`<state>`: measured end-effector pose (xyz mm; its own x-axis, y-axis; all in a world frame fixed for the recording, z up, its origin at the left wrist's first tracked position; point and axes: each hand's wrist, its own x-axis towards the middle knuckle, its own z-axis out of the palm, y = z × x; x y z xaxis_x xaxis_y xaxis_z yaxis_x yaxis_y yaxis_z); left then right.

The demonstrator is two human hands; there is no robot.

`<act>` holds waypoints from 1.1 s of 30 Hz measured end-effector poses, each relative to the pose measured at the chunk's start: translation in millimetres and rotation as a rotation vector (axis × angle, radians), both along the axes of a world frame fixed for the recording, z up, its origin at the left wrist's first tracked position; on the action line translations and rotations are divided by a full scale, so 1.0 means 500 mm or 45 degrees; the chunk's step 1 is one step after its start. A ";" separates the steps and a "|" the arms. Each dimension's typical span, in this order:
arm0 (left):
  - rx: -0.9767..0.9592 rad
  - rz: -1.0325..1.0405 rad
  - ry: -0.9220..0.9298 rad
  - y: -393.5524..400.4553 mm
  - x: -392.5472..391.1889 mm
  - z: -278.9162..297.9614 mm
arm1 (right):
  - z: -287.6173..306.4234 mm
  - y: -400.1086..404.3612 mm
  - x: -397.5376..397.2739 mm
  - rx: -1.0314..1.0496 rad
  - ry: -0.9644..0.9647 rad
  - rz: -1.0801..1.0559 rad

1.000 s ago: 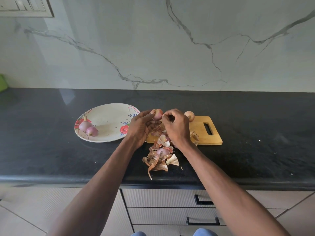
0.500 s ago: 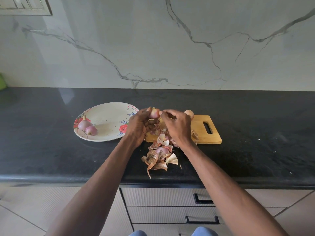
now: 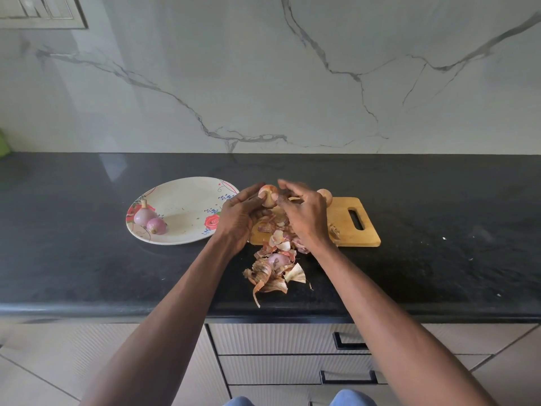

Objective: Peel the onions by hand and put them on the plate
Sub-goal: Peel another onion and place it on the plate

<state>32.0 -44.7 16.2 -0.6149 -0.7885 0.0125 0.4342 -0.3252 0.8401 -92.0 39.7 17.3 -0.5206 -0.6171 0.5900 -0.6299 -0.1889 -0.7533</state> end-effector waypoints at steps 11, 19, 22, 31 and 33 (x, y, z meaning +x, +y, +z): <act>-0.228 0.007 -0.136 0.005 -0.003 -0.009 | 0.000 -0.001 -0.003 0.031 0.171 -0.016; -0.253 -0.005 -0.183 -0.003 -0.006 -0.021 | -0.001 -0.004 0.008 0.148 0.008 -0.008; -0.243 -0.033 -0.179 0.000 -0.005 -0.017 | -0.003 -0.009 0.008 0.179 -0.156 0.003; -0.225 -0.032 -0.185 -0.002 -0.007 -0.016 | -0.007 -0.017 0.008 0.204 -0.497 0.069; -0.226 -0.024 -0.189 -0.002 -0.006 -0.016 | -0.009 -0.018 0.009 0.219 -0.597 0.106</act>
<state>29.0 -45.6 8.4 -0.6351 -0.7702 0.0581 0.2964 -0.1736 0.9391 -87.5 30.7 12.7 -0.6502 -0.7354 0.1910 -0.2047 -0.0726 -0.9761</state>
